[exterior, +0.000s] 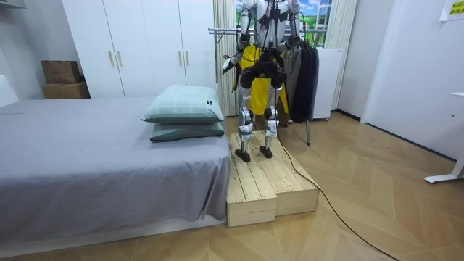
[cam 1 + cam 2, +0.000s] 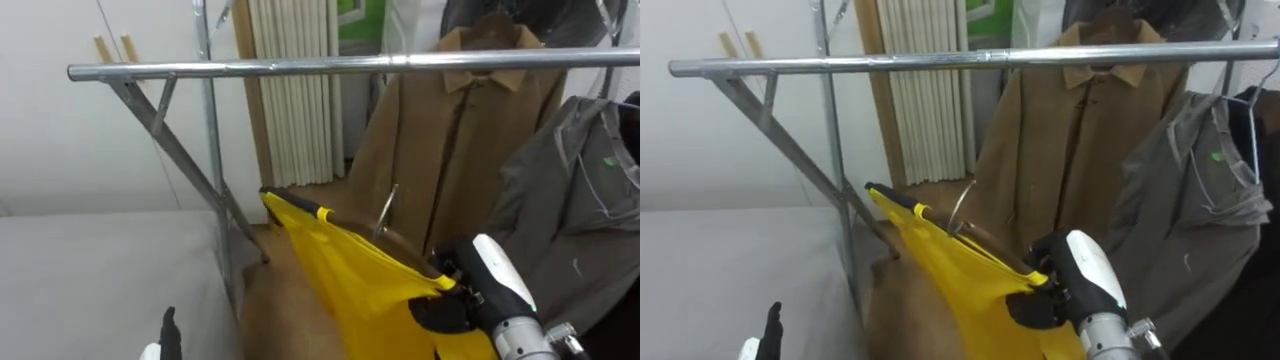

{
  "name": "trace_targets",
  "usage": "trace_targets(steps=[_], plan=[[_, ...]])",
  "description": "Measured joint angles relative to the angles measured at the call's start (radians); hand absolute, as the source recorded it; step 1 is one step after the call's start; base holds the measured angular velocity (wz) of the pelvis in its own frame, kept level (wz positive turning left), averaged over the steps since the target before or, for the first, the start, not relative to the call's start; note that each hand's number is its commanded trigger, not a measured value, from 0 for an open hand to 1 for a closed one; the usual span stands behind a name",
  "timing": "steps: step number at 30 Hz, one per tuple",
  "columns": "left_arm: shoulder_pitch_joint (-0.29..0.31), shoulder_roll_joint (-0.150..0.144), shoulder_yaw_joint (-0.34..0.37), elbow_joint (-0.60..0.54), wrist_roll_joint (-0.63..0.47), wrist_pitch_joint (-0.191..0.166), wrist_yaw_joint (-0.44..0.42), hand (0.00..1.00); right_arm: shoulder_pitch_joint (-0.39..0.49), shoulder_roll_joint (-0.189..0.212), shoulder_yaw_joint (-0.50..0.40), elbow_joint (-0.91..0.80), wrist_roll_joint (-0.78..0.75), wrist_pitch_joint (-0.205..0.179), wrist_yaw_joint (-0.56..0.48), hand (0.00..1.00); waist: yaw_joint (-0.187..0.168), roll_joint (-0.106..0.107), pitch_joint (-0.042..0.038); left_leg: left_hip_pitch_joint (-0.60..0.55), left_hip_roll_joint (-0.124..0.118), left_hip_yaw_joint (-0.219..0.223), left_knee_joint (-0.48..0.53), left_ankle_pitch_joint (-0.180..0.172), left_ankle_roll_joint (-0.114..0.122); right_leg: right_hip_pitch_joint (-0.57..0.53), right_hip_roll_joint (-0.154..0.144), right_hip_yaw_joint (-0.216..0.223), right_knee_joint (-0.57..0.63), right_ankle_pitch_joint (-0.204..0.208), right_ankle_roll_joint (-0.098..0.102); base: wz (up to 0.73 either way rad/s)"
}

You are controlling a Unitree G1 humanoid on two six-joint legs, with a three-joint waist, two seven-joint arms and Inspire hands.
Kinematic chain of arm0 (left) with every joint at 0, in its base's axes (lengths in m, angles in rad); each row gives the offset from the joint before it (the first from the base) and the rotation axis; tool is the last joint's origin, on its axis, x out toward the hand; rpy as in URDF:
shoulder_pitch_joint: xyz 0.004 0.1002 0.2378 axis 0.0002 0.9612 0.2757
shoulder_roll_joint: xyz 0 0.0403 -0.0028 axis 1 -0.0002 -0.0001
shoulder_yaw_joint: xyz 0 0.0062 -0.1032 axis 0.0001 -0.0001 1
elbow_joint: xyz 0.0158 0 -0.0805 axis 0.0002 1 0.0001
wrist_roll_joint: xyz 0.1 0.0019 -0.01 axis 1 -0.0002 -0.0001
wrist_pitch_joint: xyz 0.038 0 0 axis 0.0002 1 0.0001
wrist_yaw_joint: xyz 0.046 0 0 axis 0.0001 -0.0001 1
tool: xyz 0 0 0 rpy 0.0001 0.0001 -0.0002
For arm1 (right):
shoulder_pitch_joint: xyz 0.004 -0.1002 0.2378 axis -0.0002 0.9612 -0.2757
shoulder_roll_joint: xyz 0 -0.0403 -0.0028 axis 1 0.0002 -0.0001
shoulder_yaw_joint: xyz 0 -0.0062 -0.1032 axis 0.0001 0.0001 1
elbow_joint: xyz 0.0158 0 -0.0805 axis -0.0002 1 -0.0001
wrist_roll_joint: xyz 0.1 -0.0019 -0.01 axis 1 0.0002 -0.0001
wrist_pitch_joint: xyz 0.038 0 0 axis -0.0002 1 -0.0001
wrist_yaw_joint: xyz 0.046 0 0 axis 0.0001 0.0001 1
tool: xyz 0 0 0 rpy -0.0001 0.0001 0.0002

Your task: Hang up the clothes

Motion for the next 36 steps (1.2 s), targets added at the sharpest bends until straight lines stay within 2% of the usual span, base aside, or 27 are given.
trace_targets(steps=[1, 3, 6, 10, 12, 20, 26, 30, 32, 34, 36], plan=[[0.0, 0.001, 0.0, 0.001, 0.0, 0.0, 0.0, 0.0, 0.0, 0.0, 0.0, 0.0, 0.0, 0.0, 0.0, 1.0, 0.002, -0.005, 0.0033, 0.011, -0.005, 0.0, -0.006, -0.002, 0.003, 0.001, -0.001, 0.012, 0.0, -0.004, 0.007, -0.2], [0.0, 0.008, -0.004, 0.009, 0.0, -0.002, 0.0, 0.0, 0.001, 0.0, 0.0, 0.0, 0.006, 0.0, 0.001, 1.0, 0.002, -0.007, 0.0048, 0.014, -0.006, 0.001, -0.011, -0.011, 0.005, 0.0, -0.001, 0.018, -0.002, -0.007, 0.012, -0.13], [0.0, 0.033, -0.017, 0.035, -0.001, -0.002, -0.009, 0.0, 0.003, 0.0, 0.0, 0.0, 0.01, 0.001, 0.002, 1.0, 0.005, -0.012, 0.0084, 0.018, -0.008, 0.013, -0.015, -0.021, 0.009, -0.001, 0.001, 0.028, -0.005, -0.008, 0.014, -0.1], [0.0, 0.065, -0.016, 0.051, 0.0, -0.008, -0.039, 0.0, 0.003, 0.0, 0.0, 0.0, 0.01, 0.0, 0.002, 1.0, 0.005, -0.019, 0.012, 0.017, -0.009, 0.022, -0.018, -0.028, 0.012, 0.002, 0.001, 0.029, -0.02, -0.007, 0.02, -0.05], [0.0, 0.071, -0.014, 0.05, 0.0, -0.009, -0.048, 0.0, 0.003, 0.0, 0.0, 0.0, 0.012, 0.0, 0.002, 1.0, 0.004, -0.024, 0.011, 0.015, -0.009, 0.023, -0.02, -0.028, 0.012, 0.003, 0.001, 0.03, -0.031, -0.005, 0.023, 0.0], [0.0, 0.068, -0.007, 0.045, 0.024, -0.008, -0.063, 0.0, 0.01, -0.005, -0.03, -0.064, 0.011, 0.0, 0.001, 1.0, -0.014, -0.025, 0.0089, 0.028, -0.009, -0.003, -0.034, -0.028, 0.012, 0.043, 0.0, 0.01, -0.072, 0.003, 0.028, 0.08], [-0.003, 0.066, -0.008, 0.012, 0.044, -0.011, -0.062, 0.0, -0.006, -0.015, -0.041, -0.098, 0.005, 0.0, -0.001, 1.0, -0.004, -0.031, 0.0069, 0.04, -0.008, -0.004, -0.046, -0.028, 0.012, 0.057, 0.002, 0.004, -0.076, 0.003, 0.028, 0.0], [0.0, 0.065, -0.008, 0.012, 0.049, -0.011, -0.062, 0.0, -0.011, -0.028, -0.042, -0.101, 0.005, 0.0, 0.004, 1.0, 0.007, -0.044, 0.0047, 0.049, -0.009, -0.011, -0.052, -0.028, 0.011, 0.072, 0.001, -0.005, -0.088, 0.003, 0.028, 0.07], [0.0, 0.068, -0.008, 0.005, 0.051, -0.011, -0.063, 0.0, -0.017, -0.035, -0.042, -0.103, 0.003, 0.0, 0.011, 1.0, 0.008, -0.05, 0.0063, 0.048, -0.011, -0.021, -0.052, -0.028, 0.011, 0.073, -0.002, -0.016, -0.09, 0.003, 0.028, 0.12], [0.005, 0.069, -0.003, -0.024, 0.071, -0.012, -0.068, 0.0, -0.047, -0.045, -0.044, -0.104, -0.024, 0.0, 0.013, 1.0, 0.026, -0.055, 0.0087, 0.046, -0.012, -0.023, -0.053, -0.027, 0.011, 0.068, -0.002, -0.018, -0.09, 0.003, 0.028, 0.02], [0.009, 0.067, 0.001, -0.03, 0.074, -0.022, -0.07, 0.0, -0.077, -0.046, -0.051, -0.107, -0.049, 0.0, 0.013, 1.0, 0.039, -0.056, 0.0079, 0.05, -0.012, -0.024, -0.053, -0.027, 0.011, 0.071, -0.002, -0.018, -0.09, 0.003, 0.028, 0.0]])
